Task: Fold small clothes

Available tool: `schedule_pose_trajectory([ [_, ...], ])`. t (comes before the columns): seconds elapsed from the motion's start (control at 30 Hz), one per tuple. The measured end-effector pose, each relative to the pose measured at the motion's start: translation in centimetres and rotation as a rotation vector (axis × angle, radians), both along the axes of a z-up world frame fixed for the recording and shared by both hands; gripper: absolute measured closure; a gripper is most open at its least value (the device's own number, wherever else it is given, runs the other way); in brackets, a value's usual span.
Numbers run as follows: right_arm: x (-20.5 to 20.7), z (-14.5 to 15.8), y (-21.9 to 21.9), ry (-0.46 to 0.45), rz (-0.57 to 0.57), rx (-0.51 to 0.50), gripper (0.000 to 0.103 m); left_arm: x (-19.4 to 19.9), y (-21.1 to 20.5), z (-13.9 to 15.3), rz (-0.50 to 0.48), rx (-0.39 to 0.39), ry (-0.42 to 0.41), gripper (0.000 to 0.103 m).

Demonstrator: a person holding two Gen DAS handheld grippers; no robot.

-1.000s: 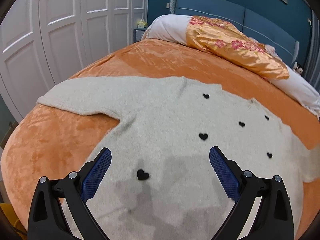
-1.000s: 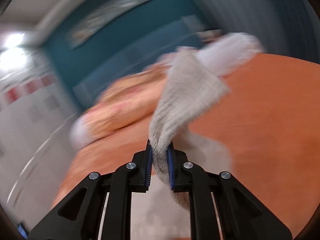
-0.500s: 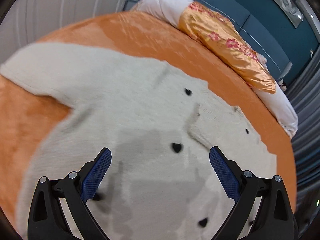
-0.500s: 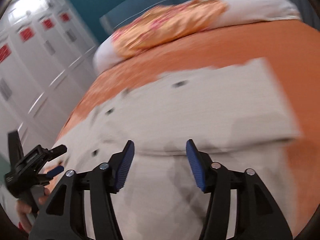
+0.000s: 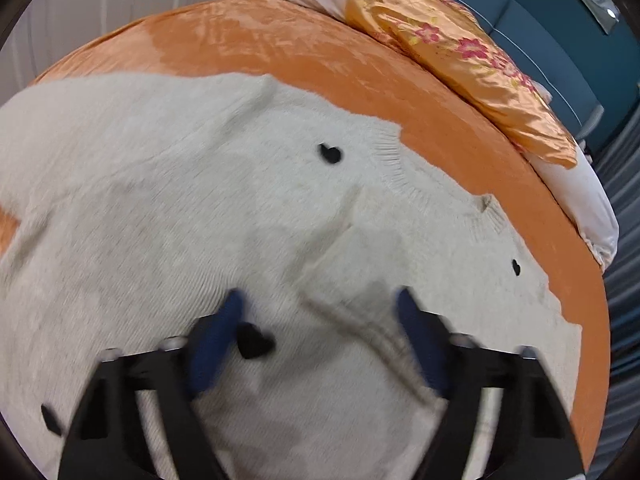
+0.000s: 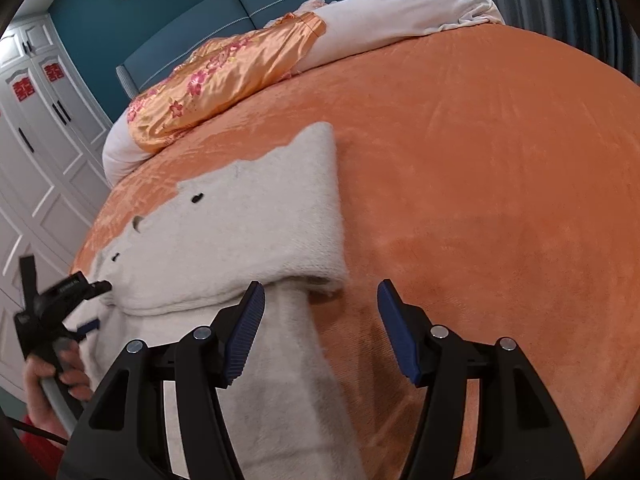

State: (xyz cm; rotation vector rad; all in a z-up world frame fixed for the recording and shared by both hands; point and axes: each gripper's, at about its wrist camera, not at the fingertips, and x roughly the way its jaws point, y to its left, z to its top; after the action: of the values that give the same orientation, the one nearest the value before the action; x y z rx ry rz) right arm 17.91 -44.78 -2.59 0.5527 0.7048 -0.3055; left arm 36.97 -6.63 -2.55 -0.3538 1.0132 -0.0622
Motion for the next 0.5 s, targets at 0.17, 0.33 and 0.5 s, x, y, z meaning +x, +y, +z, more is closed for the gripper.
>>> schedule_pose_trajectory([
  [0.17,0.1,-0.6,-0.4,0.009,-0.020,0.003,0.046,0.7,0.6,2.8,-0.047,-0.051,-0.106,0.097],
  [0.33,0.4,0.5,0.2,-0.018,0.001,-0.033,0.046,-0.3,4.6,6.4,0.048,-0.032,-0.239,0.098],
  [0.5,2.3,-0.2,1.2,0.029,0.021,-0.028,0.051,0.4,6.2,2.1,0.039,0.043,-0.110,0.098],
])
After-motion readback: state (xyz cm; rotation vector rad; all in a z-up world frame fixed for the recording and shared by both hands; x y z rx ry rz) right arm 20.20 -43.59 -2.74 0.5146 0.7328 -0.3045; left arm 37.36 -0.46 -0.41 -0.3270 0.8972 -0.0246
